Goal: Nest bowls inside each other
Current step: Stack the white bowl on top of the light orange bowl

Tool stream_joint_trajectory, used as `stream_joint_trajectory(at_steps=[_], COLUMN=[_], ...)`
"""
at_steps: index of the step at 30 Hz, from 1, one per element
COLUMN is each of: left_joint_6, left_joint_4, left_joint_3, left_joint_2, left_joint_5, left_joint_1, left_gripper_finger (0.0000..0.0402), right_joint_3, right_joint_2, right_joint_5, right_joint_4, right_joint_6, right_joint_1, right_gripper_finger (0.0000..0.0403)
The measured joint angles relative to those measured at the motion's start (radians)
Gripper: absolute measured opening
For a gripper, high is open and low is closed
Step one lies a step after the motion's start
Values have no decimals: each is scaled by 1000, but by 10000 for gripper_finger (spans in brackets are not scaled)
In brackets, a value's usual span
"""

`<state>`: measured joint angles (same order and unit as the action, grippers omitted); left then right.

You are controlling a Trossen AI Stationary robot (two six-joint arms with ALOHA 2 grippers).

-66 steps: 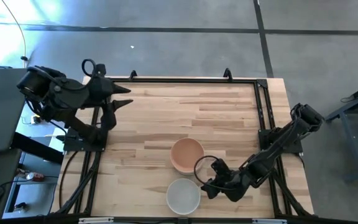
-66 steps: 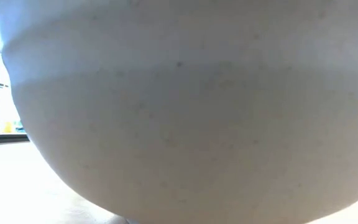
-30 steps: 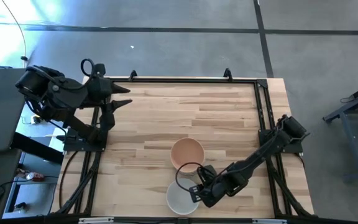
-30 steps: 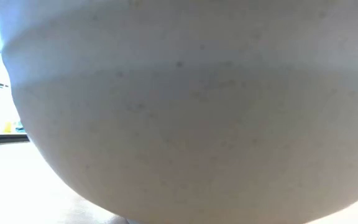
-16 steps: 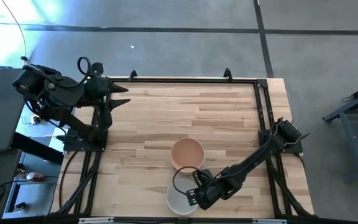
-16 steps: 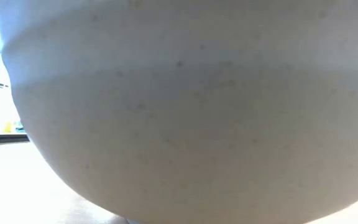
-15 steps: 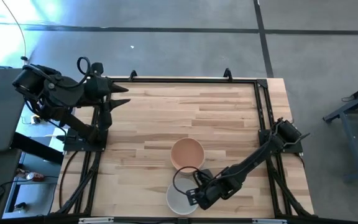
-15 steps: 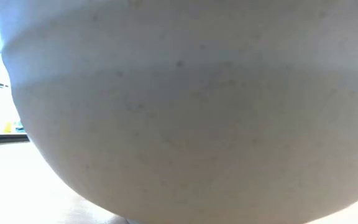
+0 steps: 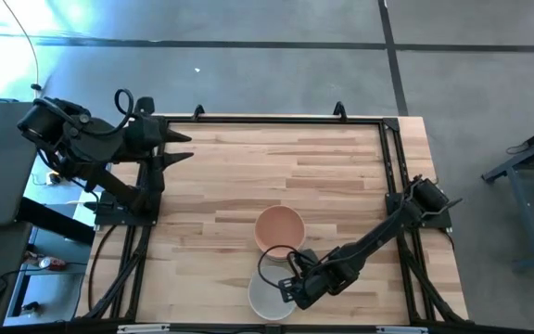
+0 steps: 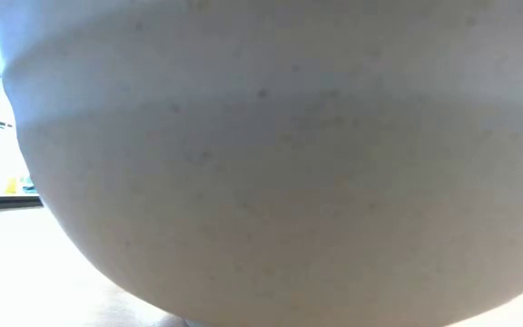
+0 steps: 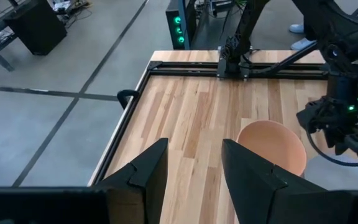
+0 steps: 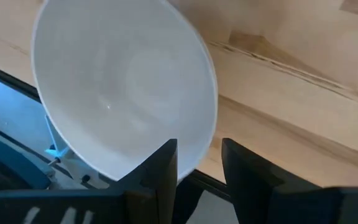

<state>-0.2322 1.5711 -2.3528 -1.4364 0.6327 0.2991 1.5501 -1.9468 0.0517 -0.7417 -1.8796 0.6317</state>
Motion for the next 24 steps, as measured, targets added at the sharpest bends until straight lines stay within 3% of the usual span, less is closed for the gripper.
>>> stream_joint_trajectory(at_steps=[11, 17, 20, 24], left_joint_6=[0, 7, 7, 7], left_joint_4=[0, 0, 0, 0], left_joint_3=[0, 0, 0, 0], left_joint_2=[0, 0, 0, 0], left_joint_5=[7, 7, 7, 1], left_joint_1=[4, 4, 4, 4], left_gripper_finger=[140, 140, 140, 140], right_joint_3=[-1, -1, -1, -1], right_joint_2=[-92, -97, -97, -97], right_joint_5=[-38, -42, -45, -37], right_joint_4=[149, 139, 128, 123], right_joint_6=[2, -5, 0, 20], right_joint_1=[-1, 4, 4, 4], right_gripper_finger=[119, 115, 90, 28])
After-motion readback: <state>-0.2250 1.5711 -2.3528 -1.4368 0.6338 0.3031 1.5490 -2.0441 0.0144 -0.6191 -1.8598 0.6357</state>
